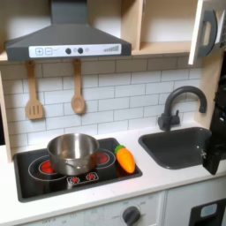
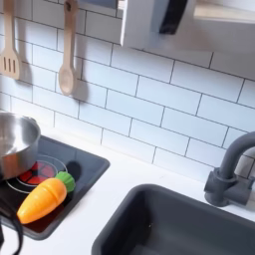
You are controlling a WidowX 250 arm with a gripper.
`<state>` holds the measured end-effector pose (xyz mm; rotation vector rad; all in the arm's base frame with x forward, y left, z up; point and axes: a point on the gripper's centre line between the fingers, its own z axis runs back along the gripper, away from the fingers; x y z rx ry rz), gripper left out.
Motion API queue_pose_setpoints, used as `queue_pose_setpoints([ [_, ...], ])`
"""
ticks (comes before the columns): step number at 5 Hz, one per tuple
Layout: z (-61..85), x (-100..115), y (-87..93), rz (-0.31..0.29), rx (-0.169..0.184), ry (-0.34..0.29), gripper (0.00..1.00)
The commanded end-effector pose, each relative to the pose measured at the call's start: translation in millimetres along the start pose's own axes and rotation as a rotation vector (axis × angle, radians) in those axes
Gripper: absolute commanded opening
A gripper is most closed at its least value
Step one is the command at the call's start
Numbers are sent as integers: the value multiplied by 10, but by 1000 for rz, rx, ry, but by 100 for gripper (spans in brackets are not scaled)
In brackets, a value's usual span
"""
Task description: Close microwave
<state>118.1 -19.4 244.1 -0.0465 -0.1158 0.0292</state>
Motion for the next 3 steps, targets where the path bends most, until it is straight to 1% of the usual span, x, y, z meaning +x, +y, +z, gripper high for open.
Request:
queue_pose_setpoints([
  [1,0,2,0,0,0,-2,100],
  [2,6,57,-41,-45,18,-1,100],
  [3,-10,98,-80,-68,6,0,100],
])
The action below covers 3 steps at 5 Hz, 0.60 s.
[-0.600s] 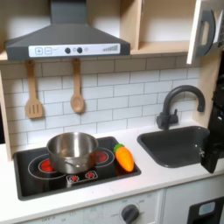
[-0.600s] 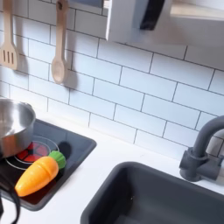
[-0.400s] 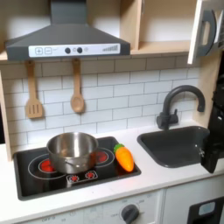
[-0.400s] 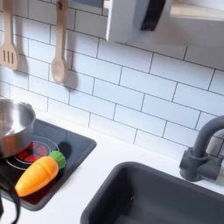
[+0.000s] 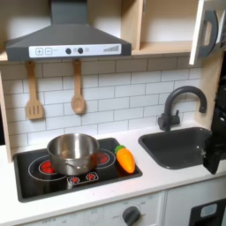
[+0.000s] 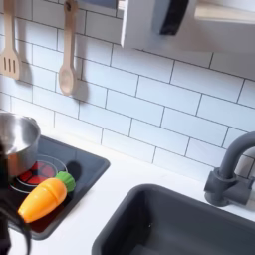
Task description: Close microwave
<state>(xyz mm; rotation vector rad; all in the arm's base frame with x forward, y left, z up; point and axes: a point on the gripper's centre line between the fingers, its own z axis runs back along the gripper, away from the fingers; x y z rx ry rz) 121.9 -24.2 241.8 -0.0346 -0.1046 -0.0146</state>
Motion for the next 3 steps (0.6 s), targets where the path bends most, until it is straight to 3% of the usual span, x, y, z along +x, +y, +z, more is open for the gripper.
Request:
queue_pose_setpoints([
  [1,12,124,-79,-44,-19,-12,100],
  [3,25,251,-296,-127,-59,-19,100],
])
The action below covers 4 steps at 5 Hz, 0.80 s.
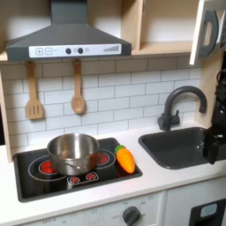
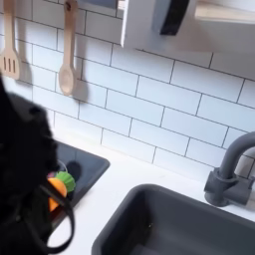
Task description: Close microwave
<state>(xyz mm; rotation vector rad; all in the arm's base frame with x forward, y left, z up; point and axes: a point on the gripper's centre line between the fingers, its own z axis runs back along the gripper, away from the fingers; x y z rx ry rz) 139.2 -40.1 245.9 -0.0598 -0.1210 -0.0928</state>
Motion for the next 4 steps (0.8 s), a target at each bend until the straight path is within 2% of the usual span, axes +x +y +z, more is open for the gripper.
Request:
queue_pose_setpoints([
  [1,5,174,-304,-90,-58,-8,100],
  [2,40,279,-443,-132,-80,-15,100],
  [4,99,534,-586,-135,-108,-22,100],
])
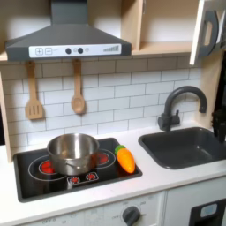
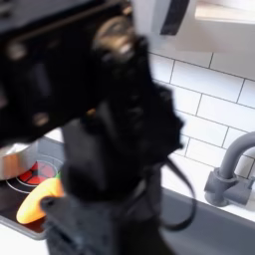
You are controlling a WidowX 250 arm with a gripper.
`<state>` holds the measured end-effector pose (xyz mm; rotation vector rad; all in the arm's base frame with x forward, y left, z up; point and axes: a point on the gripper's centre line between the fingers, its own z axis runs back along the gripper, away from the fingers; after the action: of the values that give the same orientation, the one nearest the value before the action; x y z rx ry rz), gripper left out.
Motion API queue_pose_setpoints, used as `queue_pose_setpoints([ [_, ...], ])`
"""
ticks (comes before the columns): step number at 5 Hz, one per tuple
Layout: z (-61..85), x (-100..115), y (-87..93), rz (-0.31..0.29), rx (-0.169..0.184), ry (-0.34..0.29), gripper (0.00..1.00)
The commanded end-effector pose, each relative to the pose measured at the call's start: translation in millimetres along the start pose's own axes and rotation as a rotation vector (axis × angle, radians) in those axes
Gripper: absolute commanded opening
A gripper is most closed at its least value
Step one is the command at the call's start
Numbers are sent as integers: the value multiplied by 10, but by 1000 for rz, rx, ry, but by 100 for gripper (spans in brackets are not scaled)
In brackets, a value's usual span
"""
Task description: Close microwave
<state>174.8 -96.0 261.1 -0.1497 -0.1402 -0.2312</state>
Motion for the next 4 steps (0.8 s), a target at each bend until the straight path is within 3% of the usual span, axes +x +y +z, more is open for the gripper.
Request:
queue_pose_setpoints([
  [1,38,230,-84,-8,-26,-8,100],
  [4,92,576,-96,26,-67,-23,100],
])
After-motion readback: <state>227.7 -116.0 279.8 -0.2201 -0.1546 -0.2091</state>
